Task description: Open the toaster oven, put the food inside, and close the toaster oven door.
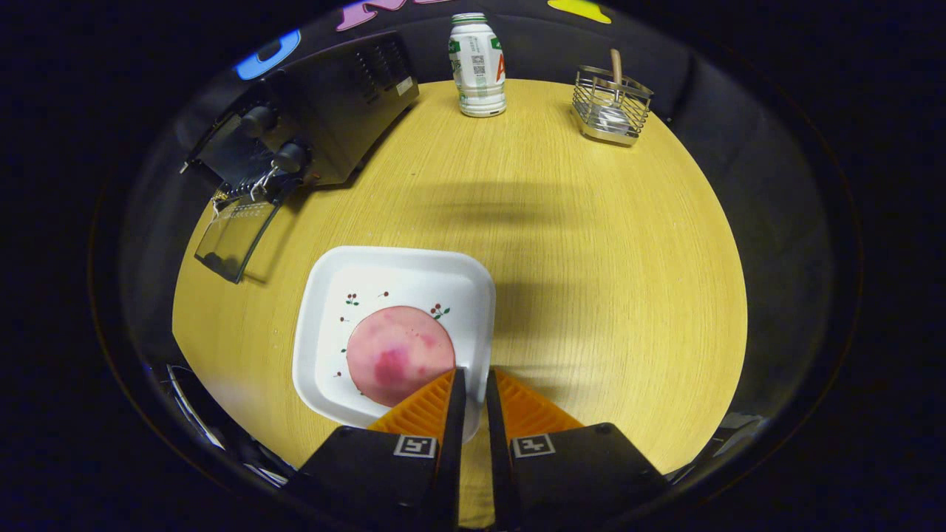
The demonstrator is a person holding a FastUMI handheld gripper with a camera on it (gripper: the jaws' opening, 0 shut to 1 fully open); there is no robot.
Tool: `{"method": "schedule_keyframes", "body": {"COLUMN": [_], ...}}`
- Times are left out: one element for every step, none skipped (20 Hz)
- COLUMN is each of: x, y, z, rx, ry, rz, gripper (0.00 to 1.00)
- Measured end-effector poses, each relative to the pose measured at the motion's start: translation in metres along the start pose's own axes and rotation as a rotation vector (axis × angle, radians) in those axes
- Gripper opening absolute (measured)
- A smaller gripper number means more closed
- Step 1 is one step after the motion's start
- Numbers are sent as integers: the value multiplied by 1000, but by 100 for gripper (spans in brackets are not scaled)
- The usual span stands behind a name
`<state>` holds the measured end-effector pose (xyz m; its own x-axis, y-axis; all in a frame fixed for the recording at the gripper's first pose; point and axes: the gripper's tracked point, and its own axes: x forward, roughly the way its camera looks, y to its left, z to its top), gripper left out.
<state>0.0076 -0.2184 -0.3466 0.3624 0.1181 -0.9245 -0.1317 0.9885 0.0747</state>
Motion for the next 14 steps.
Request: {"method": "schedule_keyframes", "body": {"x": [0, 5, 2, 2, 1, 3, 3, 0, 1, 1, 1, 2, 1, 1], "y": [0, 2, 0, 0, 1, 2, 4, 5, 4, 5, 4, 5, 5, 5], "z": [1, -1, 2, 2, 2, 3, 2, 2, 1, 2, 1, 1, 0, 0], "rx": [9, 27, 36, 35, 53, 47, 32, 20, 15, 23, 41, 59, 73, 84], "ry": [1, 14, 16, 14, 20, 19, 10, 6, 4, 7, 11, 17, 23, 25], "rz": [-3, 3, 9, 17, 28, 32, 46, 54, 59, 66, 72, 82, 91, 97], "gripper": [23, 14, 14, 14, 14, 9, 9, 7, 6, 6, 6, 6, 5, 6]}}
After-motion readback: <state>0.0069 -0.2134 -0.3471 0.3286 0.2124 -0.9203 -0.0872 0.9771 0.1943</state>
